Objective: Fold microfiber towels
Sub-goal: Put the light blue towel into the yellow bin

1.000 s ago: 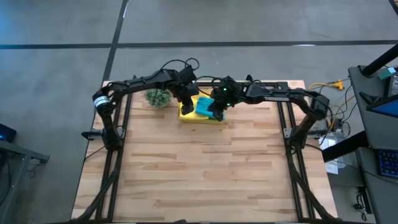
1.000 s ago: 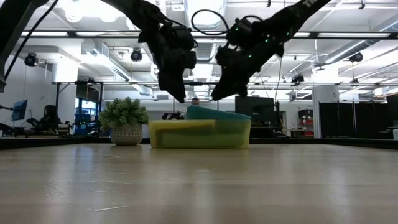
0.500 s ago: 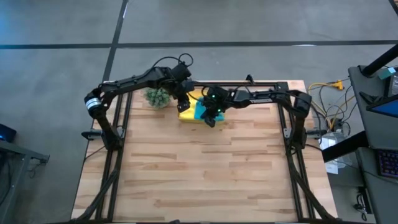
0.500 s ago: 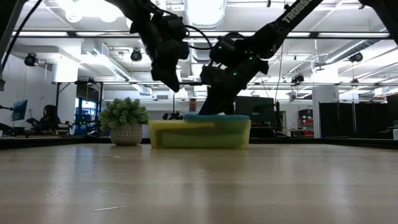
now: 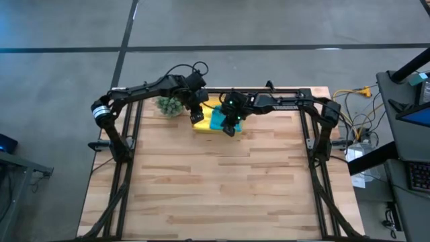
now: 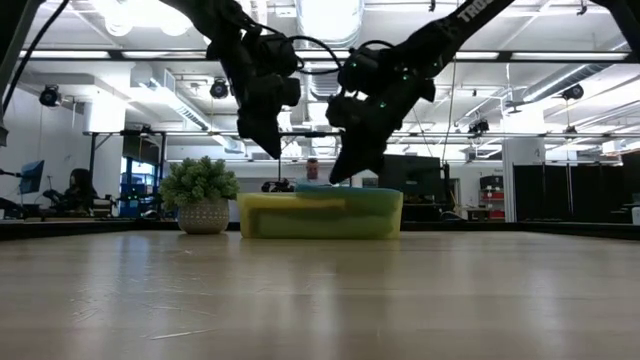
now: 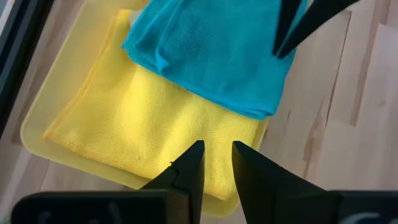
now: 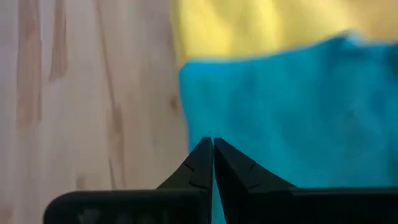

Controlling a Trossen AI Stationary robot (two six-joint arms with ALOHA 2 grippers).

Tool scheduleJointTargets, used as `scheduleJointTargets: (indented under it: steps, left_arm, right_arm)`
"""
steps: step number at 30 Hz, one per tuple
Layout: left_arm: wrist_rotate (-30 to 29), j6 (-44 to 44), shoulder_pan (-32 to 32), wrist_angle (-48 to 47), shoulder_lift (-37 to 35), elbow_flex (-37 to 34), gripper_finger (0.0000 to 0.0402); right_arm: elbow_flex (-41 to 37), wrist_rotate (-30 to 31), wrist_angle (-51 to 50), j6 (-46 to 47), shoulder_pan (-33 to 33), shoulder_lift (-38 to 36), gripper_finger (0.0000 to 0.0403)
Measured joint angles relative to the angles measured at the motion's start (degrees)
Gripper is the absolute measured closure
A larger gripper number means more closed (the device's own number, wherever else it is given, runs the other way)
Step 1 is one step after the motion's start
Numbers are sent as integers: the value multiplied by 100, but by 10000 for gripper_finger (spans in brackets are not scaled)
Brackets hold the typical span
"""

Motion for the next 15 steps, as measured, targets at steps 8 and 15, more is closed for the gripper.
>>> scheduleJointTargets:
  steps: [8, 15]
  left_arm:
    - [2, -3, 0, 115, 0, 0, 334]
    - [2, -9, 0, 244, 0, 9, 334]
  right_arm:
    - [-195, 180, -395, -126, 194, -10, 394]
    - [-255, 380, -209, -93, 164, -93, 394]
